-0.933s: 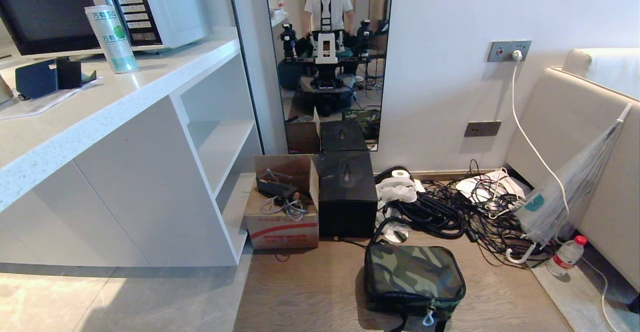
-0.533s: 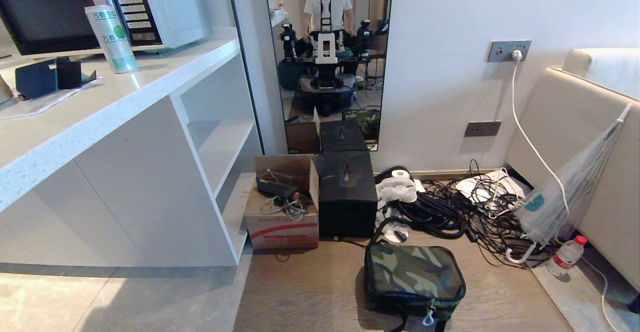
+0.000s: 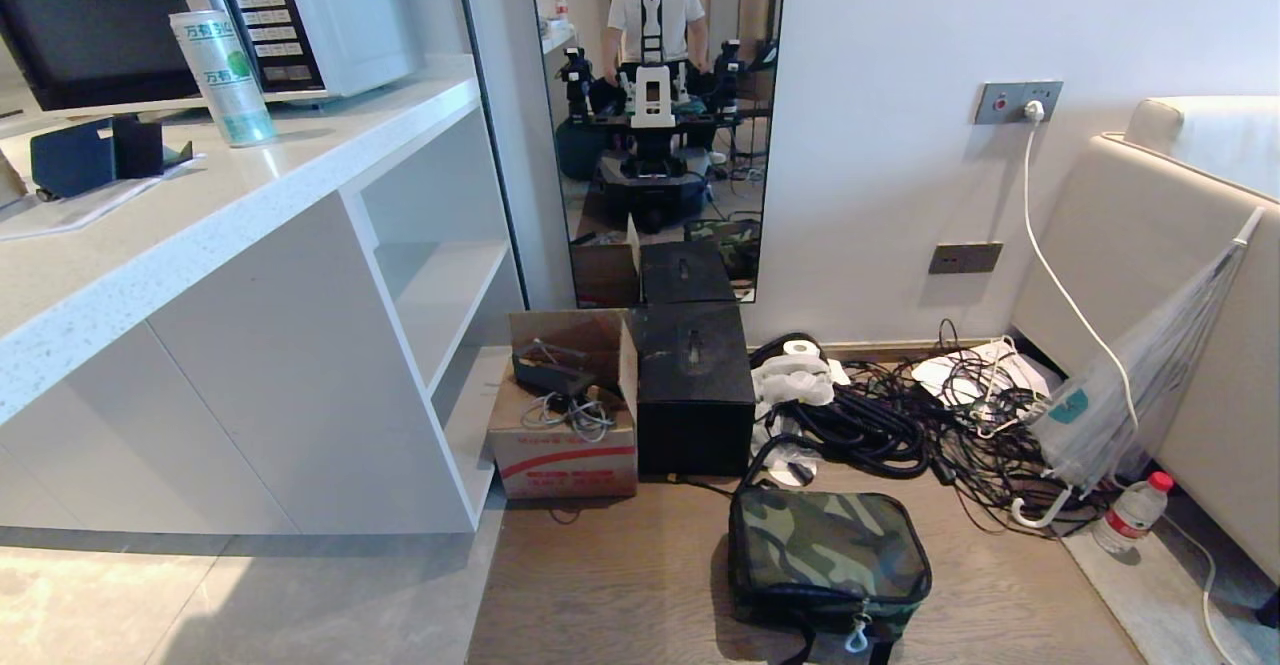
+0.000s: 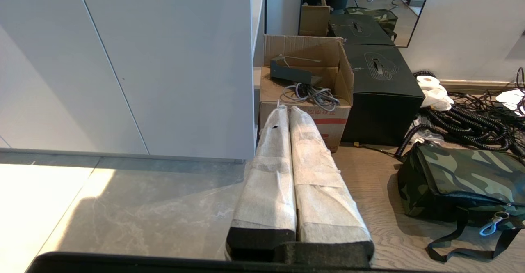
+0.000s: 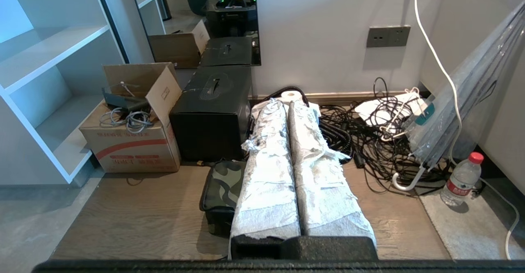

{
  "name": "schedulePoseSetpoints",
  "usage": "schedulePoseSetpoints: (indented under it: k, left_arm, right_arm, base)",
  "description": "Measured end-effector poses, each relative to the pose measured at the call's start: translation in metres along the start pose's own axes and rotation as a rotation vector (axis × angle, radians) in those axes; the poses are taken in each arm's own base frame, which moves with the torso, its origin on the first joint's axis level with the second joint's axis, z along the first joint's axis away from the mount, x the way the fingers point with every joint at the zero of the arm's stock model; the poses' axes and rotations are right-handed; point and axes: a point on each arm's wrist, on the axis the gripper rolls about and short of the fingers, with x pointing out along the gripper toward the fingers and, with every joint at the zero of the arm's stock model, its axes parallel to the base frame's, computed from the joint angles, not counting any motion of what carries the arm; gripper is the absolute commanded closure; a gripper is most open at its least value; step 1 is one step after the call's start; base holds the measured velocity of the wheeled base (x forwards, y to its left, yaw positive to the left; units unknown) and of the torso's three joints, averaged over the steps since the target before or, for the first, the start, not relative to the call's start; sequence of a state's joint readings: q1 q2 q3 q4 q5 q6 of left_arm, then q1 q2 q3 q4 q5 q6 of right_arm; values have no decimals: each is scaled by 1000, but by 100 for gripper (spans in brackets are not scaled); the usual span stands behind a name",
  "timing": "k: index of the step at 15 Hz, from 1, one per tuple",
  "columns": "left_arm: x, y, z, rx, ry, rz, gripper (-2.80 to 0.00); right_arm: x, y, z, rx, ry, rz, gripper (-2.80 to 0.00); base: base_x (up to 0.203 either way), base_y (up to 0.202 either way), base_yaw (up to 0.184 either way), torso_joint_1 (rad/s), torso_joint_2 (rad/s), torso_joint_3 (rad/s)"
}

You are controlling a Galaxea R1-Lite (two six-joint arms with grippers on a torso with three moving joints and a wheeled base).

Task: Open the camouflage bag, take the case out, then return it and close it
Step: Open the top of the storage box

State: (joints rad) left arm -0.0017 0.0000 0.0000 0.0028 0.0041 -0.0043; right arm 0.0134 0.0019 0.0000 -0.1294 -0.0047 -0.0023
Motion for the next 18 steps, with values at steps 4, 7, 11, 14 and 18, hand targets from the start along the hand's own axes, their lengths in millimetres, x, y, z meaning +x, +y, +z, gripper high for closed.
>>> schedulePoseSetpoints:
  k: [4,7,11,14,18]
  left_arm:
    - [0,0,0,-1,-1,0,0]
    - [0,0,0,-1,-1,0,0]
    - [0,0,0,-3,-1,1,0]
    - [0,0,0,-3,-1,1,0]
    - [0,0,0,-3,-1,1,0]
  right_arm:
    - [0,0,0,0,0,0,0]
    - [0,0,0,0,0,0,0]
    - [0,0,0,0,0,0,0]
    - [0,0,0,0,0,0,0]
    - [0,0,0,-1,0,0,0]
  base:
    - [0,0,0,3,-2,-124]
    - [0,0,0,1,0,-185]
    - [0,0,0,2,0,-198]
    - [0,0,0,3,0,-200]
    - [0,0,0,2,1,-197]
